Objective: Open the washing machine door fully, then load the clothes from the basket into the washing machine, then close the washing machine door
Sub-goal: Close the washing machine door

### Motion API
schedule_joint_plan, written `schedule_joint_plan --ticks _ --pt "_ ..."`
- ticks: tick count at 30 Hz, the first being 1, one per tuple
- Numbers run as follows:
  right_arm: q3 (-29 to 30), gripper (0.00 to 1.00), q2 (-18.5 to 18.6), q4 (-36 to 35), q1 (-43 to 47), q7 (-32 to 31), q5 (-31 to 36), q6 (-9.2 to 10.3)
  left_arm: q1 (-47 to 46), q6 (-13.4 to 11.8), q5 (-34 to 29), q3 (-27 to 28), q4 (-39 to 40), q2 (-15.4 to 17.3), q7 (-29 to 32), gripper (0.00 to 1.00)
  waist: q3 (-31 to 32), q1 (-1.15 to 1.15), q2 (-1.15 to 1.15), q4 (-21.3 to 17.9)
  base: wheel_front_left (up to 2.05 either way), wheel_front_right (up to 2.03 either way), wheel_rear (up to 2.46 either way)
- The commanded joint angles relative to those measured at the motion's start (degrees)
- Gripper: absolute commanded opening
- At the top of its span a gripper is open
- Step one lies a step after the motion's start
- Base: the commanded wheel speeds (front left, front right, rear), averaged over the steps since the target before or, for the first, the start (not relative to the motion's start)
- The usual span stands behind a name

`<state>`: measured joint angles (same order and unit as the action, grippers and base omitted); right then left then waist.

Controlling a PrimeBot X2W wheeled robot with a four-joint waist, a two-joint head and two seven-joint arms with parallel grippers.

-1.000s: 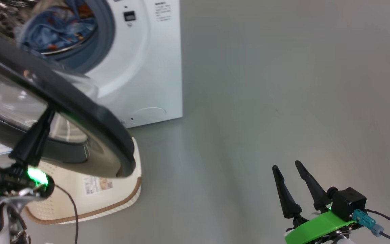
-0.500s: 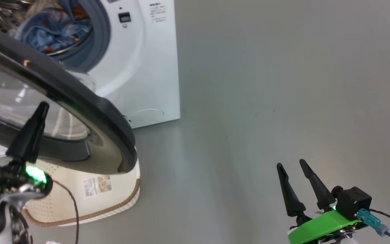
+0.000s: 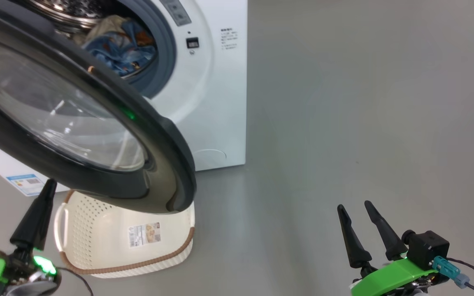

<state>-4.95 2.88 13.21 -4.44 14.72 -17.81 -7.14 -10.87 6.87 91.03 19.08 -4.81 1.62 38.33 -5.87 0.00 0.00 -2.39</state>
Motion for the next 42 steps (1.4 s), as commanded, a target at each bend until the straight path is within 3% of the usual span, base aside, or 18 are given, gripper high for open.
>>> schedule_joint_plan --ticks 1,4,6,14,18,22,27,31,34,42 --pt "-1.42 1.0 -0.01 -1.03 0.39 0.28 -0.33 -0.35 0.07 0.61 0.43 1.63 1.96 1.28 -0.43 0.0 1.49 0.0 0.0 1.34 0.0 0.0 0.0" --pt "-1.48 1.0 -0.01 -0.52 0.55 0.28 -0.45 -0.35 2.1 0.61 0.73 1.54 2.75 1.27 -2.34 0.0 2.33 0.0 0.0 1.82 0.0 0.0 0.0" --pt "-1.59 1.0 -0.01 -0.25 0.55 0.28 -0.54 -0.35 3.49 0.61 0.51 1.47 3.34 1.27 -3.54 1.0 2.76 0.0 0.0 1.93 0.0 0.0 0.0" --pt "-1.72 1.0 -0.01 0.16 0.56 0.28 -0.55 -0.35 8.3 0.61 -3.03 1.47 9.14 1.26 -13.17 1.0 3.88 0.0 0.0 1.82 0.0 0.0 0.0" --pt "-1.7 1.0 -0.01 0.25 0.41 0.28 -0.35 -0.35 10.76 0.61 -9.83 -0.73 13.51 2.53 -19.15 1.0 4.23 0.0 0.0 1.81 0.0 0.0 0.0" --pt "-1.64 1.0 -0.01 0.25 0.36 0.28 -0.29 -0.35 13.77 0.61 -20.0 -6.44 15.67 7.37 -30.51 1.0 4.38 0.0 0.0 1.92 0.0 0.0 0.0" --pt "-1.66 1.0 -0.01 0.01 0.46 0.28 -0.19 -0.35 16.73 0.61 -32.23 -17.86 12.23 16.65 -48.33 1.0 4.59 0.0 0.0 2.03 0.0 0.0 0.0" --pt "-1.68 1.0 -0.01 -0.17 0.48 0.28 -0.03 -0.35 17.05 0.61 -39.4 -22.4 7.41 21.09 -53.03 1.0 4.7 0.0 0.0 2.02 0.0 0.0 0.0" --pt "-1.55 1.0 -0.01 -0.37 0.5 0.28 0.09 -0.35 16.52 0.61 -47.33 -20.41 6.34 20.54 -53.28 1.0 4.72 0.0 0.0 2.03 0.0 0.0 0.0" --pt "-1.25 1.0 -0.01 -0.97 0.71 0.28 0.45 -0.35 18.77 0.61 -66.27 -15.73 4.8 15.45 -53.31 1.0 4.79 0.0 0.0 1.93 0.0 0.0 0.0"
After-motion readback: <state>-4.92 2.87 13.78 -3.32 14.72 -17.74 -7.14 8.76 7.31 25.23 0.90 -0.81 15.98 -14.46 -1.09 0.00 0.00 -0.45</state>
